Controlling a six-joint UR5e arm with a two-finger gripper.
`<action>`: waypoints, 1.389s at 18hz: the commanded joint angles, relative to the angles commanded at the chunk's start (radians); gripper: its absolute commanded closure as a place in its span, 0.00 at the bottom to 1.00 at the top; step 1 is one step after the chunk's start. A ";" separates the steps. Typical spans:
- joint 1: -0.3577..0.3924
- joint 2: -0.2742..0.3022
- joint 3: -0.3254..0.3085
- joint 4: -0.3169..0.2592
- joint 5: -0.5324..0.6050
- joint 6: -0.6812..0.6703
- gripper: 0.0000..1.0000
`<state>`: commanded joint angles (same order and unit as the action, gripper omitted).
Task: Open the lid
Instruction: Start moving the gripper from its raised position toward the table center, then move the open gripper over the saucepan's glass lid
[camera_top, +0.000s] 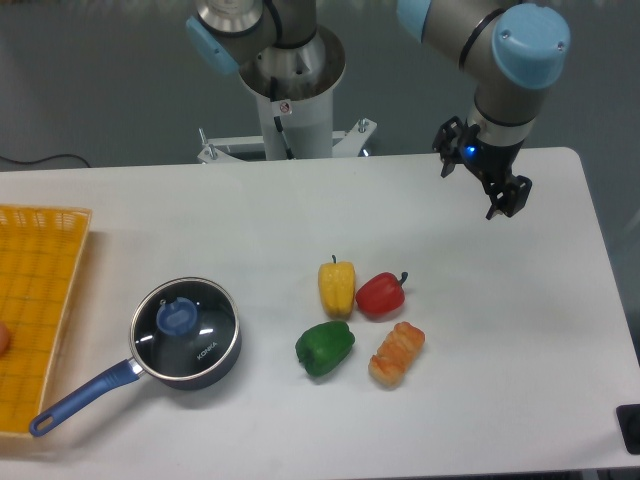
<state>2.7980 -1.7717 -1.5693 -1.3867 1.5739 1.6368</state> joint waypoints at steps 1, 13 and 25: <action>0.000 0.000 0.000 0.002 0.000 0.000 0.00; 0.015 0.011 -0.063 0.113 -0.120 -0.020 0.00; -0.075 0.041 -0.069 0.104 -0.117 -0.202 0.00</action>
<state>2.7230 -1.7303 -1.6383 -1.2824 1.4573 1.4345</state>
